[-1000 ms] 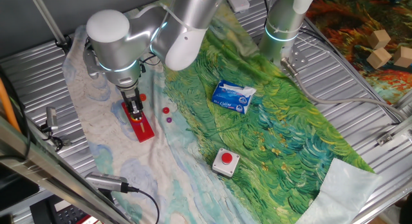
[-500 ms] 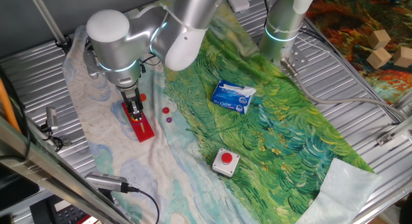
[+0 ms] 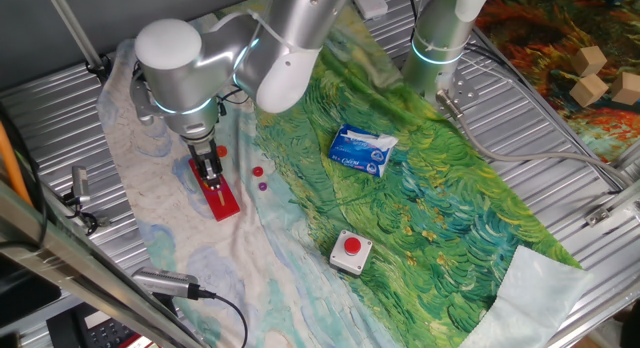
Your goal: Take out one Hanoi block and throw it aside
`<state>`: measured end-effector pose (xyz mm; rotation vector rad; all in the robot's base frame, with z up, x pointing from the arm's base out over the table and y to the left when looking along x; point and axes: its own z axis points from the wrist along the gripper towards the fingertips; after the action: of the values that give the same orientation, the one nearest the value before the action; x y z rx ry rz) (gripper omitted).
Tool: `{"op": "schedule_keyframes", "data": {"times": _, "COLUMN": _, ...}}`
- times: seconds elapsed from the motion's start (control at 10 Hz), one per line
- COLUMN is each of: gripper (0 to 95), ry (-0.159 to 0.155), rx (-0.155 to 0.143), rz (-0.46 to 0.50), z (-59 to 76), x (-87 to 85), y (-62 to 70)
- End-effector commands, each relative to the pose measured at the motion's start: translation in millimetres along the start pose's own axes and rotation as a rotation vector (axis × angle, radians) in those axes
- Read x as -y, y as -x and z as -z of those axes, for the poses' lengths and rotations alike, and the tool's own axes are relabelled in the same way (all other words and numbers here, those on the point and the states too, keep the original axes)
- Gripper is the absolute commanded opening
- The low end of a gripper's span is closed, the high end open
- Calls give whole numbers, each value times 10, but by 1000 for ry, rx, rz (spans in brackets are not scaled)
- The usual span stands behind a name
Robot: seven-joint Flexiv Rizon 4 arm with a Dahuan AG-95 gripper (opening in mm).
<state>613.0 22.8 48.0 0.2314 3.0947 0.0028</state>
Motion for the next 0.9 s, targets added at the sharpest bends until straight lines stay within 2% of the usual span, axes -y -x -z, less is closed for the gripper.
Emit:
{"op": "schedule_keyframes", "data": {"times": 0.1, "gripper": 380, "ry": 0, "rx": 0, "rz": -1, "z": 2, "x": 3, "y": -3}}
{"op": "schedule_keyframes", "data": {"times": 0.3, "gripper": 380, "ry": -1, "rx": 0, "rz": -1, "z": -2, "x": 2, "y": -4}}
{"op": "schedule_keyframes", "data": {"times": 0.4, "gripper": 190, "ry": -2, "rx": 1, "rz": -1, "z": -10, "x": 1, "y": -5}}
{"op": "schedule_keyframes", "data": {"times": 0.9, "gripper": 190, "ry": -6, "rx": 6, "rz": -4, "z": -20, "x": -3, "y": -8}}
